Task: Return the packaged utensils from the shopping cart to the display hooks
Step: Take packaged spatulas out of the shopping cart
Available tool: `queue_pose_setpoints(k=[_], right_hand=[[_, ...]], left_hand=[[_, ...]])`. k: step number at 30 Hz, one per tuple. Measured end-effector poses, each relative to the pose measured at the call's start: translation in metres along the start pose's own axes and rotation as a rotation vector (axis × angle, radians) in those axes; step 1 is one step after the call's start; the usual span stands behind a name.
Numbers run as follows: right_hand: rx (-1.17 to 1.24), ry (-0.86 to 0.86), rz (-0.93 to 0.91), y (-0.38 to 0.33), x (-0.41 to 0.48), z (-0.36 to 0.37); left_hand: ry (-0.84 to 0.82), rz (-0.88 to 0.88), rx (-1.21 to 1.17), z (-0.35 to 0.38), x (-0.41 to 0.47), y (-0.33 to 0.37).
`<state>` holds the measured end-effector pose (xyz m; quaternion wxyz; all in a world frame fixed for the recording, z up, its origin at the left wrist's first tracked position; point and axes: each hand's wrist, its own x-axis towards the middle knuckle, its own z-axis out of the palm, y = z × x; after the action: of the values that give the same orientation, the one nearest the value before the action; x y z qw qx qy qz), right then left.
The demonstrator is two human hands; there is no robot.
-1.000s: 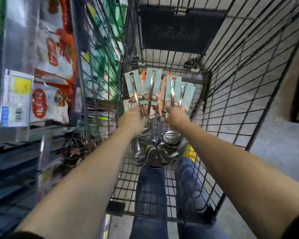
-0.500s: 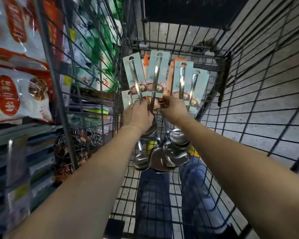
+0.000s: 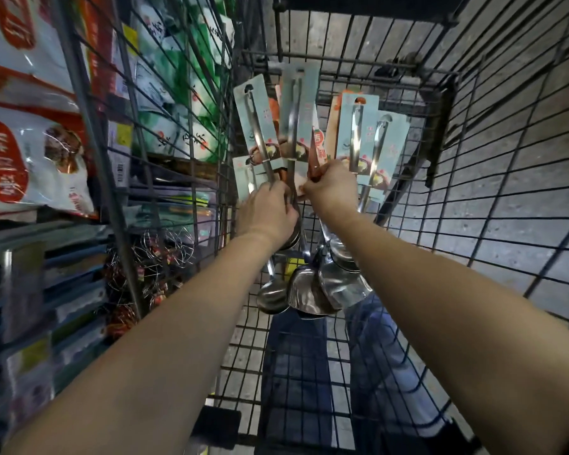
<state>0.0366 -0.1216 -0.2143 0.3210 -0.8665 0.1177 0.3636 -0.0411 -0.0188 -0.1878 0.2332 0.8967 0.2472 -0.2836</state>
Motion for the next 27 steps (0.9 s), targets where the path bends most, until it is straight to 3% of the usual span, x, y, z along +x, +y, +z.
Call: queue_pose_setpoints(k=[5,12,15,21,27], right_hand=[[0.139,0.113,-0.026,0.000,-0.017,-0.019],[0.280,0.157,-0.129,0.000,-0.038,-0.052],[0.367,0.140,-0.203,-0.003,-0.047,-0.066],[0.492,0.148,-0.205,-0.013,-0.054,-0.074],[0.429,0.017,-0.265,-0.014,-0.058,-0.076]], left_hand=[[0.024,-0.008,-0.094,-0.011,-0.006,0.013],[-0.027,-0.020,-0.447,-0.023,-0.019,0.046],[-0.091,-0.021,-0.608,-0.023,-0.023,0.060],[-0.010,-0.082,-0.874,-0.029,-0.026,0.066],[0.039,-0.122,-0.948,-0.040,-0.031,0.041]])
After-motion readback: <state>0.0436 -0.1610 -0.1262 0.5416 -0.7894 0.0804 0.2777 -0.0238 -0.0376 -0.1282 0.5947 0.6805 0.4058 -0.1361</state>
